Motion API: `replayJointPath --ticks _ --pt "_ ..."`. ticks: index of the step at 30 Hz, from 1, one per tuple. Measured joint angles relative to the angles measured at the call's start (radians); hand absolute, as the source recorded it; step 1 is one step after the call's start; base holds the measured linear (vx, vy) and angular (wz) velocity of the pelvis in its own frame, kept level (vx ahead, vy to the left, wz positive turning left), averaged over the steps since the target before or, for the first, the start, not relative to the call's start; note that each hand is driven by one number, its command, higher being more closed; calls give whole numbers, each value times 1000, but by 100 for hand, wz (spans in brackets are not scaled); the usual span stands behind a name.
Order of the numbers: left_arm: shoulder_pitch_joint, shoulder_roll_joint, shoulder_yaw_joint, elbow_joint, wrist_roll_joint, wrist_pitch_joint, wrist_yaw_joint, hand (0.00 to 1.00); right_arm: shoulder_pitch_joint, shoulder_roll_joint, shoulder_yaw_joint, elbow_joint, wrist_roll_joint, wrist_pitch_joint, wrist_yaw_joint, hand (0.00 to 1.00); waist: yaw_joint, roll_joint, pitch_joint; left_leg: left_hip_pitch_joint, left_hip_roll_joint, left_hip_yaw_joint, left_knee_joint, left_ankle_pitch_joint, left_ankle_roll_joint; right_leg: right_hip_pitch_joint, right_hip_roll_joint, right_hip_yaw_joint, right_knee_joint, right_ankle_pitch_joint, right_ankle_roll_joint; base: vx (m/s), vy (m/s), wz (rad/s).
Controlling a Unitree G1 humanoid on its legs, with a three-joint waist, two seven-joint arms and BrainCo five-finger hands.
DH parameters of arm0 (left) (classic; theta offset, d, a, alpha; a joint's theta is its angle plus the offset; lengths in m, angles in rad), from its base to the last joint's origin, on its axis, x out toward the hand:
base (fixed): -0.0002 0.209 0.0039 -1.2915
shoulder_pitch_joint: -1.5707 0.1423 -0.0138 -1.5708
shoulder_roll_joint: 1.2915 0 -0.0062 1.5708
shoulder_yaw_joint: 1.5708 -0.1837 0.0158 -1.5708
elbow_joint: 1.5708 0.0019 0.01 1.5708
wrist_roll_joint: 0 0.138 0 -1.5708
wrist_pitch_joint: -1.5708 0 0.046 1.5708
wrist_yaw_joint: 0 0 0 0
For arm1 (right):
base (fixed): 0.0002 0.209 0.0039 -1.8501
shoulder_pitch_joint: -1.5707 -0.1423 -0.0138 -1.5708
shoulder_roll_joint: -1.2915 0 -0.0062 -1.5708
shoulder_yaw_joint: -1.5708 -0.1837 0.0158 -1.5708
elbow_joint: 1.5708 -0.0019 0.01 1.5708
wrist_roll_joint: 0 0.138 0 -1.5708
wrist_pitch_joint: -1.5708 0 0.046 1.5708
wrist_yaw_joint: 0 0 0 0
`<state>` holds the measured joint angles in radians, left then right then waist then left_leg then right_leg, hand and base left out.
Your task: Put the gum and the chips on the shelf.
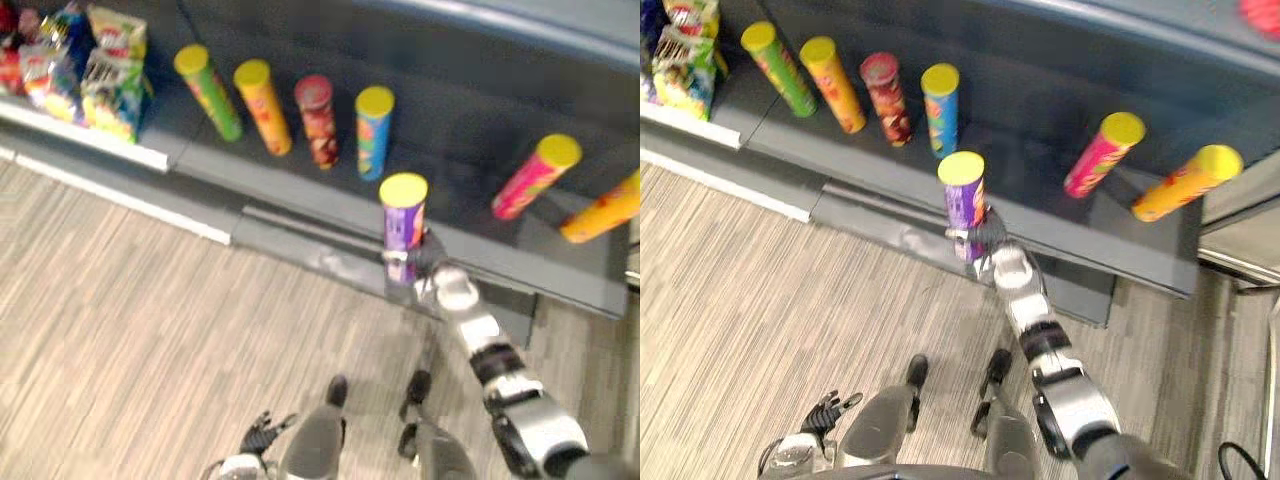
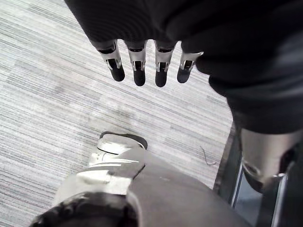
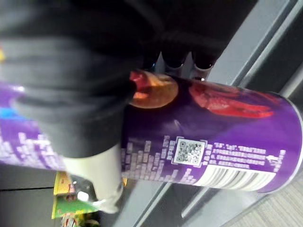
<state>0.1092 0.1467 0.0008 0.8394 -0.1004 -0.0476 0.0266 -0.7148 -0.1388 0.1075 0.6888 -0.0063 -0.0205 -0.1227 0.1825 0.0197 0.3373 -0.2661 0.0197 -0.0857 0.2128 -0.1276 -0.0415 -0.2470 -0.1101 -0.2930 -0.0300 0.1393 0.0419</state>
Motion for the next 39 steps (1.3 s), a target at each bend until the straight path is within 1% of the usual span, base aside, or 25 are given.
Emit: replayJointPath --ticks 1,2,3,4,5,7,8,9,13,15,16,17,21,22,24,27,28,32,36,39 --pt "-3 -1 -7 -16 -16 -1 0 0 -55 -1 -34 33 -26 2 -29 100 14 6 15 -17 -2 -7 12 0 0 -8 0 -3 0 3 -2 -32 28 19" --pt "-5 -3 -13 -22 -17 -6 1 0 -89 -1 -58 43 -37 6 -56 100 19 10 26 -29 -3 -12 22 0 0 -12 -1 -8 0 3 -2 -32 25 17" --pt "-7 -3 -15 -26 -20 -10 3 0 -109 -1 -66 47 -38 6 -72 100 21 12 36 -31 -4 -15 26 0 0 -12 -2 -11 0 5 -3 -29 19 14" --pt "-8 -3 -16 -37 -45 -11 6 0 -143 -1 -75 48 -39 6 -98 100 21 15 55 -39 -6 -21 33 0 0 -14 -3 -15 1 6 -2 -45 21 14" --pt "-10 -3 -18 -42 -54 -17 10 0 -166 0 -80 48 -65 6 -121 100 20 17 61 -58 -8 -32 36 0 0 -27 -4 -21 4 7 -2 -48 20 15" --pt "-25 -4 -26 -44 -54 -18 12 0 -182 0 -91 48 -79 7 -143 100 24 21 71 -83 -10 -38 40 2 1 -47 -4 -29 10 7 -2 -41 20 15" --pt "-38 -3 -30 -46 -54 -18 14 0 -184 3 -102 48 -101 9 -158 100 37 24 85 -86 -10 -40 39 5 1 -49 -5 -29 11 6 -2 -23 19 8" --pt "-41 -4 -33 -52 -54 -19 15 0 -184 4 -103 48 -113 9 -164 100 40 25 92 -87 -10 -41 39 5 1 -50 -4 -29 11 6 -2 -13 13 4" --pt "-48 -9 -37 -86 -54 -32 33 0 -198 39 -145 49 -151 19 -200 100 43 26 108 -134 -12 -60 35 23 -6 -95 -7 -30 14 6 -2 14 11 12" --pt "-49 -15 -39 -101 -56 -39 42 0 -220 40 -174 69 -151 24 -219 100 46 31 120 -141 -10 -64 33 26 -9 -100 -6 -30 14 6 -2 12 5 7" --pt "-50 -16 -43 -104 -74 -39 47 0 -230 43 -186 73 -150 26 -237 100 57 32 120 -150 -9 -63 31 29 -11 -111 -5 -28 15 6 -2 0 0 0" --pt "-50 -17 -43 -105 -86 -39 48 0 -236 43 -189 73 -150 26 -244 100 59 32 120 -154 -9 -62 29 30 -11 -117 -5 -27 16 6 -2 0 0 0" --pt "-65 -18 -55 -128 -93 -40 59 0 -252 61 -229 72 -149 26 -309 100 69 33 121 -177 -8 -66 -9 58 -18 -152 -8 -31 18 6 -2 -5 -12 4" --pt "-70 -19 -56 -132 -94 -44 65 0 -252 69 -231 71 -150 25 -333 100 69 34 121 -184 -7 -68 -13 62 -20 -160 -8 -33 19 6 -2 -8 -16 6" --pt "-76 -24 -56 -143 -94 -55 72 0 -253 74 -248 66 -150 25 -356 100 69 35 121 -195 -7 -68 -22 68 -21 -177 -10 -33 23 6 -2 -8 -7 2" --pt "-89 -34 -65 -178 -95 -65 79 0 -254 86 -261 28 -149 24 -389 100 69 36 121 -221 -7 -66 -22 73 -24 -205 -13 -34 34 6 -2 0 0 0" --pt "-104 -45 -72 -182 -95 -73 79 0 -253 95 -271 8 -149 25 -403 100 69 36 121 -229 -7 -64 -23 75 -23 -212 -14 -34 35 6 -2 0 0 0" --pt "-115 -99 -75 -215 -97 -74 77 0 -253 122 -298 -75 -143 29 -441 100 69 37 120 -239 -5 -46 -19 75 -23 -222 -18 -34 40 5 -3 0 0 0" --pt "-117 -106 -75 -217 -98 -73 77 0 -253 130 -302 -170 -139 29 -459 100 67 39 119 -237 0 -21 -19 75 -23 -222 -18 -33 42 4 -5 5 2 -1" --pt "-117 -109 -75 -217 -98 -71 76 0 -253 132 -340 -246 -99 25 -475 100 66 39 119 -235 4 0 -18 75 -23 -222 -18 -31 44 3 -6 9 5 -3"
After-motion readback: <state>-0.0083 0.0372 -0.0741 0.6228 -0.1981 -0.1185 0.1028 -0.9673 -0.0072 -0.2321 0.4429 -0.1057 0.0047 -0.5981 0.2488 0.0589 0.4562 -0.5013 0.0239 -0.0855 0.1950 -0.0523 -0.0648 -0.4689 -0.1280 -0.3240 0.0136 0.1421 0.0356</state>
